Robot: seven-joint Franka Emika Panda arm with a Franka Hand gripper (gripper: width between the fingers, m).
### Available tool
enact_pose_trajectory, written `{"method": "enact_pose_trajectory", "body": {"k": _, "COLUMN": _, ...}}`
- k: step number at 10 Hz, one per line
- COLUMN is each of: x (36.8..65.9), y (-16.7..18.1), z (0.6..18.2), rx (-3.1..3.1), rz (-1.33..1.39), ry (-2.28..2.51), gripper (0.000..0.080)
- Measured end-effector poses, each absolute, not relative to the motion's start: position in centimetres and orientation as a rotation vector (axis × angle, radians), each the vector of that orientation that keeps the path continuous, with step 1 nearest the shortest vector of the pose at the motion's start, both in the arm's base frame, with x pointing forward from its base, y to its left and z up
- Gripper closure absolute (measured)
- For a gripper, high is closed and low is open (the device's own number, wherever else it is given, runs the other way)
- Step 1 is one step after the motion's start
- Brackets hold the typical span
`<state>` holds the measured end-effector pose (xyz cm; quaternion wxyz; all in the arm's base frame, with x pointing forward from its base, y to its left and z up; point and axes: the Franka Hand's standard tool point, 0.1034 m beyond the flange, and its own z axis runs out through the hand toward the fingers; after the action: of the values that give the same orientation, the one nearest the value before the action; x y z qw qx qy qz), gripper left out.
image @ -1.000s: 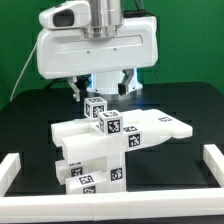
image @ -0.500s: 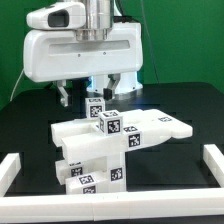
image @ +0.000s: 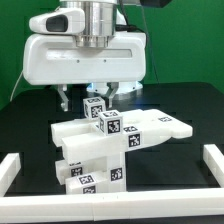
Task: Assemble chair
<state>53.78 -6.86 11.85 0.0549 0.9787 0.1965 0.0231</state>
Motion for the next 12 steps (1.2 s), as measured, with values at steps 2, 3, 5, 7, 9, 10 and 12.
{"method": "enact_pose_trajectory", "body": {"k": 2, "x": 53.80, "y": -6.83, "z": 11.86, "rx": 2.997, "rz": 0.078, "ry": 0.468, "gripper": 0.0414}}
{"method": "enact_pose_trajectory", "body": {"k": 3, "x": 53.80, "y": -6.82, "z": 11.85, "rx": 3.023, "rz": 0.088, "ry": 0.289, "gripper": 0.0514}}
{"method": "enact_pose_trajectory", "body": {"k": 5, "x": 53.80, "y": -6.82, "z": 11.85, "rx": 3.040, "rz": 0.099, "ry": 0.076, "gripper": 0.0514}}
{"method": "enact_pose_trajectory", "body": {"k": 7, "x": 53.80, "y": -6.81, "z": 11.85, "rx": 3.043, "rz": 0.108, "ry": -0.111, "gripper": 0.0514}}
{"method": "enact_pose_trajectory", "body": {"k": 9, "x": 53.80, "y": -6.77, "z": 11.84, "rx": 3.032, "rz": 0.119, "ry": -0.342, "gripper": 0.0514}}
{"method": "enact_pose_trajectory", "body": {"k": 10, "x": 53.79, "y": -6.78, "z": 11.81, "rx": 3.023, "rz": 0.123, "ry": -0.436, "gripper": 0.0514}}
{"method": "enact_pose_trajectory", "body": {"k": 12, "x": 53.78, "y": -6.89, "z": 11.75, "rx": 2.955, "rz": 0.141, "ry": -0.829, "gripper": 0.0514}}
